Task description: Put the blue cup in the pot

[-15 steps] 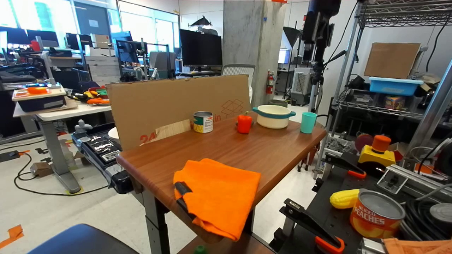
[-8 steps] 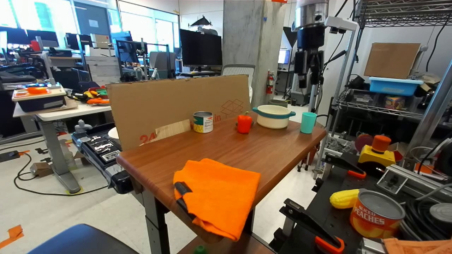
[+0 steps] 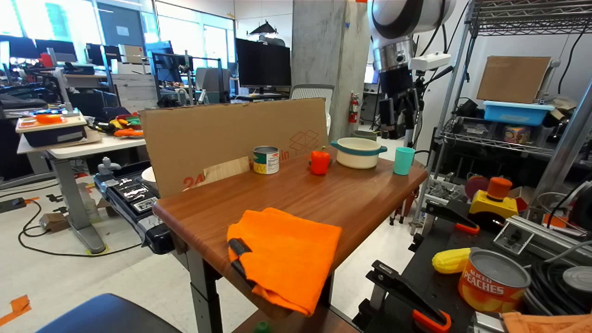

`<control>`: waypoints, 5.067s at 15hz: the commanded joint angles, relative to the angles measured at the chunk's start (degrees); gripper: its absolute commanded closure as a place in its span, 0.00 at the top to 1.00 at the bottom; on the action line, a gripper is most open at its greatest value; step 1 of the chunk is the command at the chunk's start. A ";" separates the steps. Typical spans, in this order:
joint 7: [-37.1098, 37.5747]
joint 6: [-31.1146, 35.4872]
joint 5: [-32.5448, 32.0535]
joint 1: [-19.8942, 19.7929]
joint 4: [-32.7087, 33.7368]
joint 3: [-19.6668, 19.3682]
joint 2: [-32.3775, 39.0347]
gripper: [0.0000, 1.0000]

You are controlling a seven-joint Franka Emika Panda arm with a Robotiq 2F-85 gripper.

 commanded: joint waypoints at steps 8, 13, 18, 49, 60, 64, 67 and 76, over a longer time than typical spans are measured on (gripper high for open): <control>0.00 -6.85 -4.05 0.07 6.95 0.76 8.81 1.00; -0.50 -11.19 -5.45 0.32 8.63 1.59 10.33 0.70; -1.03 -13.81 -5.15 0.06 10.44 2.19 11.66 0.31; -5.16 -27.01 1.36 0.20 43.26 5.74 23.63 0.16; -4.05 -37.52 -0.14 0.85 53.20 5.57 34.22 0.16; -2.74 -37.07 0.17 0.59 54.13 5.64 34.90 0.67; -3.14 -36.04 -0.14 0.64 51.17 5.71 32.29 0.89; -3.34 -34.67 4.79 -2.13 44.11 6.38 21.22 1.00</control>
